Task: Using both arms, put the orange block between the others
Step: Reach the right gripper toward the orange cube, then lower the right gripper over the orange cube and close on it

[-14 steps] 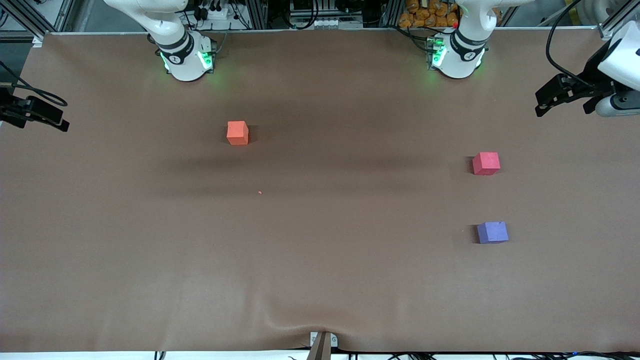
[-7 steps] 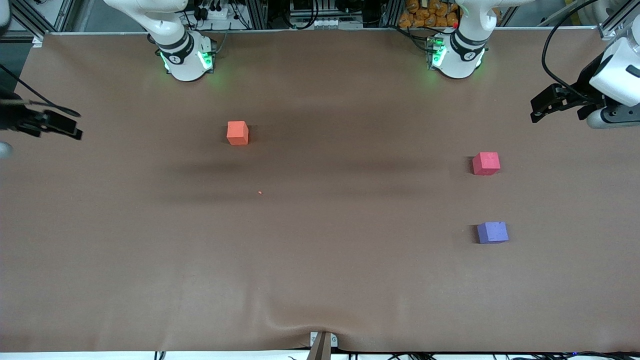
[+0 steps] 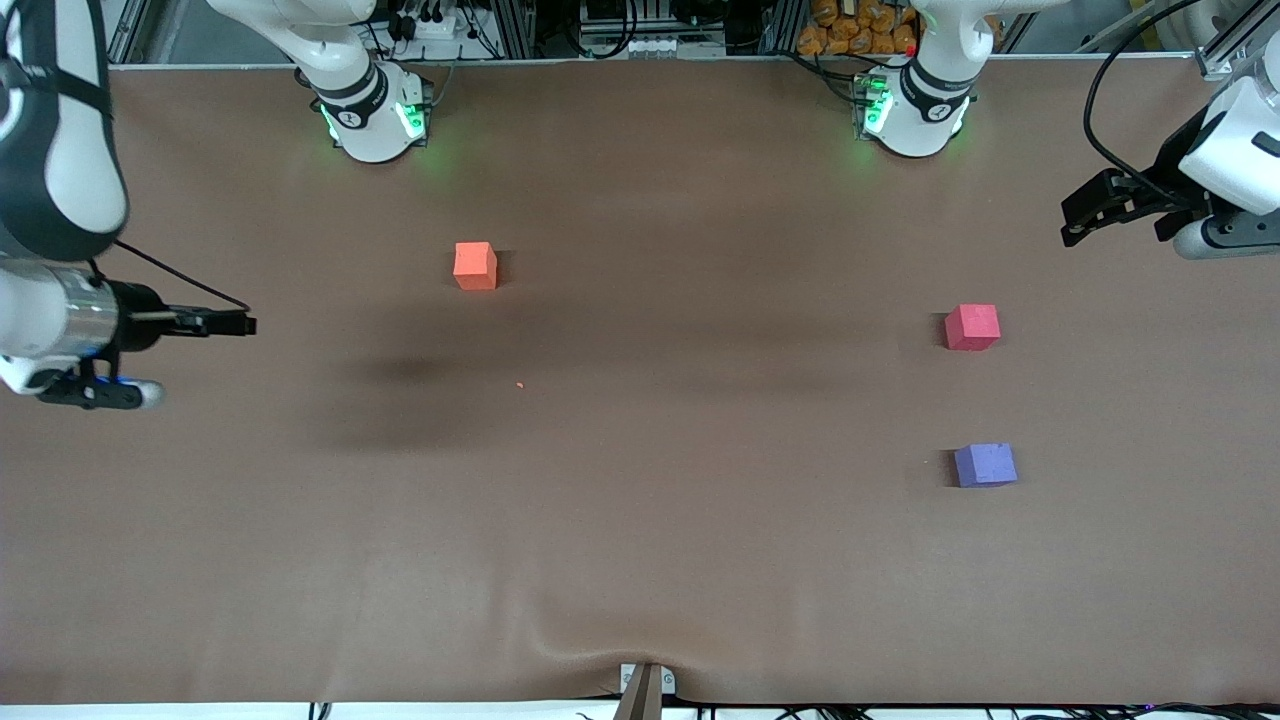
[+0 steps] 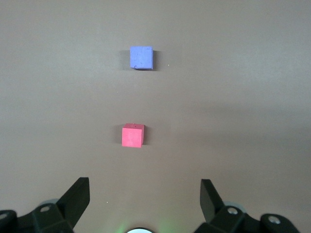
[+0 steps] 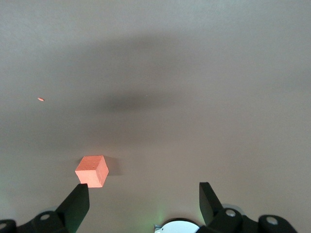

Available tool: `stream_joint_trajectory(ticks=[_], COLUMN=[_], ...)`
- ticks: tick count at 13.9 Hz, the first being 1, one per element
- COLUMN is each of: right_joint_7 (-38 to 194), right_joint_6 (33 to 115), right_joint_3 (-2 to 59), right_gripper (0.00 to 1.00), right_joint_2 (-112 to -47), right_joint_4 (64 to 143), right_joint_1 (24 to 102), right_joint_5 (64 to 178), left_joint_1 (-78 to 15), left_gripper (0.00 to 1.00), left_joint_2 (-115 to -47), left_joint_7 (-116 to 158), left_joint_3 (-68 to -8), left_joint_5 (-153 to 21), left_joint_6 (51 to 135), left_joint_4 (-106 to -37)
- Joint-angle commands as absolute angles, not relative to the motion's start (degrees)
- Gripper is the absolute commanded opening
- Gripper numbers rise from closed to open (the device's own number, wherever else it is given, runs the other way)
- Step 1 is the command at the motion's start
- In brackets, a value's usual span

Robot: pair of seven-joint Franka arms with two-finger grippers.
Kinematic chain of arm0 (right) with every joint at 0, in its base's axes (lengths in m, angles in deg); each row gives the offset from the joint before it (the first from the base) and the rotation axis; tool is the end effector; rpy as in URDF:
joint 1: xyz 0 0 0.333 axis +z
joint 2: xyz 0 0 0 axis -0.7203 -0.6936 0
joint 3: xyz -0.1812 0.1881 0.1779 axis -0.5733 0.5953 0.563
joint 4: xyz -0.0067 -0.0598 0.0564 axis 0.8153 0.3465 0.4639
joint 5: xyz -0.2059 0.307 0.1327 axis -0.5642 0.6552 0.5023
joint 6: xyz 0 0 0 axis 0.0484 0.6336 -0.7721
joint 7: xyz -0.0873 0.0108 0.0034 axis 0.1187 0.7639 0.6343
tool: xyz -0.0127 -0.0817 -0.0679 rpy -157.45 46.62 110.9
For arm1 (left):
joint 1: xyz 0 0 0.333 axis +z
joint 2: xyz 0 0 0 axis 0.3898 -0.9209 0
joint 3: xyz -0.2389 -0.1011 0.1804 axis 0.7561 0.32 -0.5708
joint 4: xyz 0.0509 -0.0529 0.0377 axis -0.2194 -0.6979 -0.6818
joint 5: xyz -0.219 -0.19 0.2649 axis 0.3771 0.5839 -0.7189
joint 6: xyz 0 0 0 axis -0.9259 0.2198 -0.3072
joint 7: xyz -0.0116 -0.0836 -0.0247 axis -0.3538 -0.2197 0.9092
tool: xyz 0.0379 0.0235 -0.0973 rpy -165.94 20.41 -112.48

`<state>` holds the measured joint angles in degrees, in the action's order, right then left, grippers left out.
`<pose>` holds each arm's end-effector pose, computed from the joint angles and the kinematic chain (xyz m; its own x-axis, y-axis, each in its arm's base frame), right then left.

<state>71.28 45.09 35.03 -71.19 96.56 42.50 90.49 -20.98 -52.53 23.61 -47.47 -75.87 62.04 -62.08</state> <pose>0.5994 -0.0169 0.4510 0.9317 -0.0644 -0.3574 -0.1056 -0.9897 -0.0970 0.5290 -0.0625 0.6418 0.9986 0.0451 -0.0261 0.0444 -0.9986 -0.0270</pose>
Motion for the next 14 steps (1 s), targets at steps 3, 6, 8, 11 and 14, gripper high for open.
stream_joint_trajectory(ticks=[3,6,8,11,14], right_joint_7=[70.6,70.6,70.6,70.6,70.6], right_joint_6=[46.8,48.0,48.4,51.5,54.0], right_joint_3=[35.1,35.1,35.0,35.0,35.0], right_gripper=[1.00,1.00,1.00,1.00,1.00], right_joint_2=[-70.0,-70.2,-70.5,-70.6,-71.5], right_joint_4=[103.2,105.2,106.9,110.9,113.7], right_joint_1=[45.2,47.9,49.9,53.5,56.4], right_joint_5=[91.2,94.0,94.1,94.1,94.2], left_joint_1=[-19.5,-19.2,-19.0,-18.2,-18.1], left_gripper=[1.00,1.00,1.00,1.00,1.00], left_joint_2=[-53.0,-52.9,-52.9,-53.0,-53.1], left_joint_7=[22.9,22.8,22.9,22.8,22.8], left_joint_3=[-47.0,-47.1,-47.0,-47.0,-47.0], left_joint_5=[-76.4,-76.4,-76.3,-76.3,-76.0], left_joint_6=[61.2,61.2,61.2,61.2,61.2], left_joint_4=[-60.6,-60.6,-60.7,-61.3,-61.3])
